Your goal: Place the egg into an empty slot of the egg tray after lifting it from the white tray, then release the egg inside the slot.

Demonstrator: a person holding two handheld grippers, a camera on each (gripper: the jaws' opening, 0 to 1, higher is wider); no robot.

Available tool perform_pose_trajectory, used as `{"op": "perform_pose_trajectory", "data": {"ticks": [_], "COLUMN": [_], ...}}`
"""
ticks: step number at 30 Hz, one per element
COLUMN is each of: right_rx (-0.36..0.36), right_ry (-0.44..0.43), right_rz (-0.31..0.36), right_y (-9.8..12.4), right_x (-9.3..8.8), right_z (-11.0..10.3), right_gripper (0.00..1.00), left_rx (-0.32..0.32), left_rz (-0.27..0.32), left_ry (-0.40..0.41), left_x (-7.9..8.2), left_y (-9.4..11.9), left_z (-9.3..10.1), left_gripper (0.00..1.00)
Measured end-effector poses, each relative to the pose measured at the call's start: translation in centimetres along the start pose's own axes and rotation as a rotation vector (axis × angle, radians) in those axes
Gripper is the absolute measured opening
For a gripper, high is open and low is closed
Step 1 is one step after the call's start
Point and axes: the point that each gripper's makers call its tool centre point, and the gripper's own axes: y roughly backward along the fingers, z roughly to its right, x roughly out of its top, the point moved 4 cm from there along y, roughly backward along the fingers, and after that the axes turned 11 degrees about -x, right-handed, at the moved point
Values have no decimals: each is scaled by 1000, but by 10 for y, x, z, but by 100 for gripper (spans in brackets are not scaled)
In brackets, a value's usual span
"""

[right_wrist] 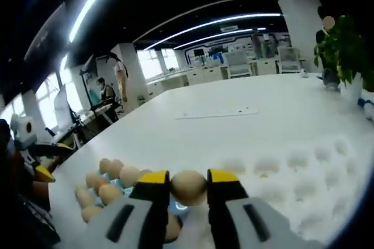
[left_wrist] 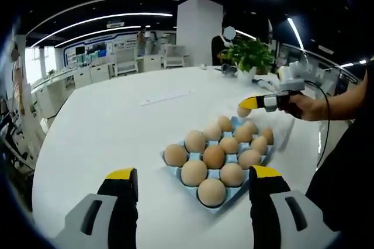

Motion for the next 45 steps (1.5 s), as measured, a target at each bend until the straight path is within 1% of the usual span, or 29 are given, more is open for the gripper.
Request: {"op": "perform_pose_trajectory", "data": {"ticks": [3, 6, 23, 33, 38, 42, 45], "right_rx": [3, 22, 49, 61, 64, 75, 76], "right_ry": [5, 25, 89, 99, 101, 103, 104], "right_rz": [-1, -27, -71, -104, -106, -131, -135], "right_y": [-3, -8, -15, -19, -19, -21, -21], "right_x": [-1, -7, -14, -19, -19, -23, -24], "right_z": [-2, -7, -14, -16, -16, -18, -17], "right_gripper": [24, 24, 24, 25, 25, 25, 25], "left_rx": [2, 3, -1, -5, -5, -10, -10], "left_rz": [0, -3, -3, -1, -4, -4, -2], "left_ry": [0, 2, 0, 0, -1, -4, -2], "left_x": [0, -1, 0, 1, 1, 2, 2], "left_y": [1, 1, 0, -1, -1, -3, -3], "left_z": [0, -1, 0, 0, 0, 0, 0], "left_gripper": [77, 78, 78, 77, 77, 77, 77]}}
